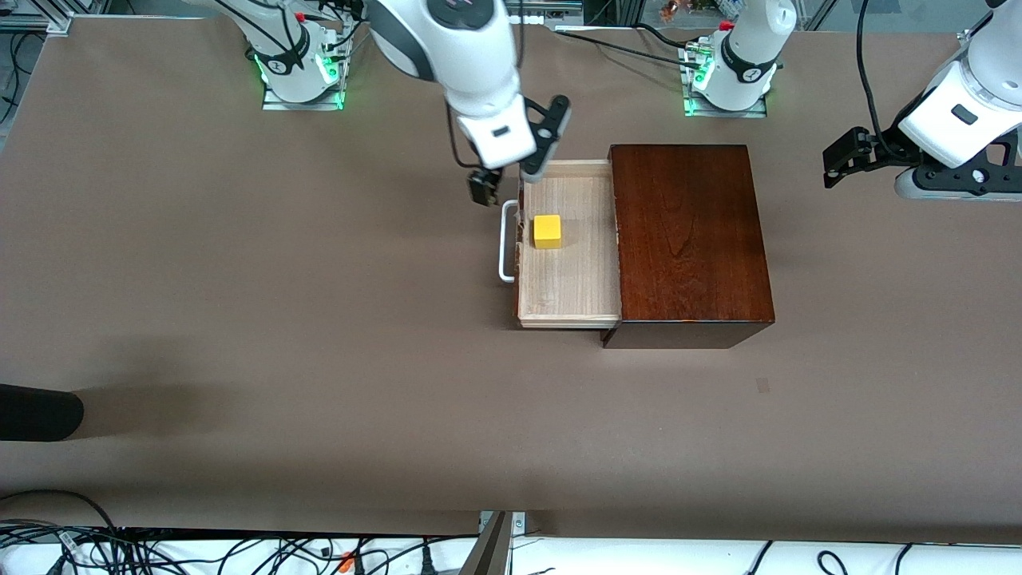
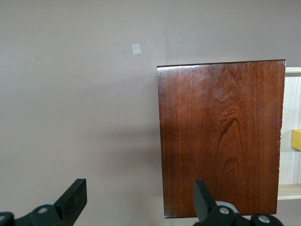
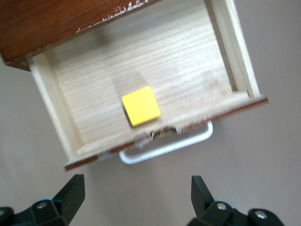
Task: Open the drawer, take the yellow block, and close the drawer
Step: 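Move the right gripper over the yellow cube in the drawer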
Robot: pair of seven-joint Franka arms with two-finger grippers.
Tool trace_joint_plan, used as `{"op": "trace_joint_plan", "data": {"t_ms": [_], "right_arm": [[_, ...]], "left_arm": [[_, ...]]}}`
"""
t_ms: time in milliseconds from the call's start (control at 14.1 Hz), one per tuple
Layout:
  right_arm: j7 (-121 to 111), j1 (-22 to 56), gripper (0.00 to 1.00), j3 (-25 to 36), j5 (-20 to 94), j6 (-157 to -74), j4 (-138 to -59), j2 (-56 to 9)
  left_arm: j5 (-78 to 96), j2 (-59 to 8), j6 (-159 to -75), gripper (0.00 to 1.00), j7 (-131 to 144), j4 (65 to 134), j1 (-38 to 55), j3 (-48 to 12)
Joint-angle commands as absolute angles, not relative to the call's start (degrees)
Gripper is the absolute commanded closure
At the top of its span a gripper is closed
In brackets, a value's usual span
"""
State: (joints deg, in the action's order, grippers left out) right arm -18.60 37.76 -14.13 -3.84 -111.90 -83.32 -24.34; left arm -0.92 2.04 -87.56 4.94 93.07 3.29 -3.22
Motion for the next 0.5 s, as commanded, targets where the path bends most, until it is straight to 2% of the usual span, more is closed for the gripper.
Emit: {"op": "trace_joint_plan", "data": {"t_ms": [0, 142, 425], "right_arm": [[-23.71, 40.16, 0.0, -13.71, -8.42, -114.78, -78.24, -30.56], [-24.61, 41.39, 0.0, -13.71, -10.45, -115.05, -75.07, -34.26], [-24.61, 43.5, 0.0, -13.62, -14.49, -117.86, -74.27, -38.84]], "left_arm": [[0.44, 2.02, -87.71, 0.0, 3.43, 92.11, 3.08, -2.72], [0.44, 2.02, -87.71, 0.0, 3.69, 91.93, 3.08, -2.72], [0.44, 1.93, -88.06, 0.0, 3.69, 91.85, 3.16, -2.72]]}}
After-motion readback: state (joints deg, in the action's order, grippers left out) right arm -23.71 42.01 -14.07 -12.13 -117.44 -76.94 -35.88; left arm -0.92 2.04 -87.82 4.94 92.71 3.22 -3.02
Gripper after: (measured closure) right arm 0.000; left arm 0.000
